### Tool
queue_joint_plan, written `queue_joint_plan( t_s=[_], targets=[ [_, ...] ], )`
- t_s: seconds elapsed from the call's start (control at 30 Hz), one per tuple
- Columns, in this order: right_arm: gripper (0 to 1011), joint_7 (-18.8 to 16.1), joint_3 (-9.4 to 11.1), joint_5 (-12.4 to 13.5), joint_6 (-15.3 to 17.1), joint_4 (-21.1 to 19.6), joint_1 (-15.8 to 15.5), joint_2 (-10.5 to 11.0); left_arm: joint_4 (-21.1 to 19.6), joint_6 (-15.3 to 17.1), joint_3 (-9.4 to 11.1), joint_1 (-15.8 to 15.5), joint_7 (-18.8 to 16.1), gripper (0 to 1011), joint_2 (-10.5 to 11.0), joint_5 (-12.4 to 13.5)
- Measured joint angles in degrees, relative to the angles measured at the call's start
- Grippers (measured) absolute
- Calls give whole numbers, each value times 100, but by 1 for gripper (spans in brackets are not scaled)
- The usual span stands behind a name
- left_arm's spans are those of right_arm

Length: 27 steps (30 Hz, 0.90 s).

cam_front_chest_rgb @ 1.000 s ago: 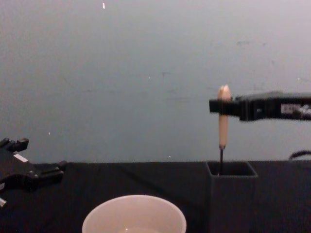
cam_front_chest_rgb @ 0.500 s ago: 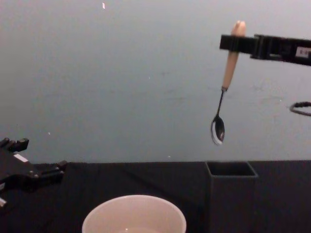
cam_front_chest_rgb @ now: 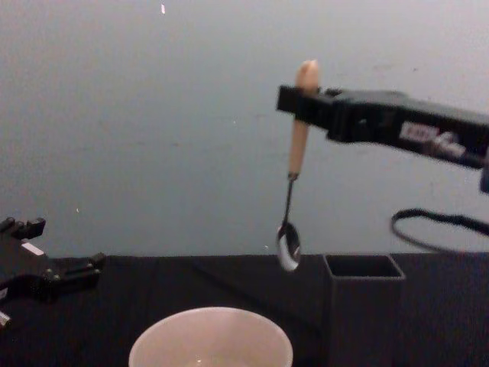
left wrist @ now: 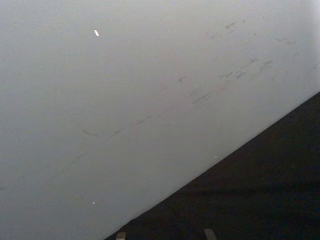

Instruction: Pick up the stirring spoon with one hand, stir inside the cup, then place it back in its original position.

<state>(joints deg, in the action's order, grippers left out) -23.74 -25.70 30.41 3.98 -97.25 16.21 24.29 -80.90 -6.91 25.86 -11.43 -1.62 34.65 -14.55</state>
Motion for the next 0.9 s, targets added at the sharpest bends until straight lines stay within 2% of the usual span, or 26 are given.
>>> queue_joint_plan(
  t_s=[0.43, 0.9],
  targets=[
    [214, -438, -439, -295, -567, 587, 36, -302, 0, 0, 0, 0, 0, 1001, 0, 0],
    [214, -702, -684, -466, -792, 1323, 109, -587, 0, 0, 0, 0, 0, 1001, 0, 0]
  ],
)
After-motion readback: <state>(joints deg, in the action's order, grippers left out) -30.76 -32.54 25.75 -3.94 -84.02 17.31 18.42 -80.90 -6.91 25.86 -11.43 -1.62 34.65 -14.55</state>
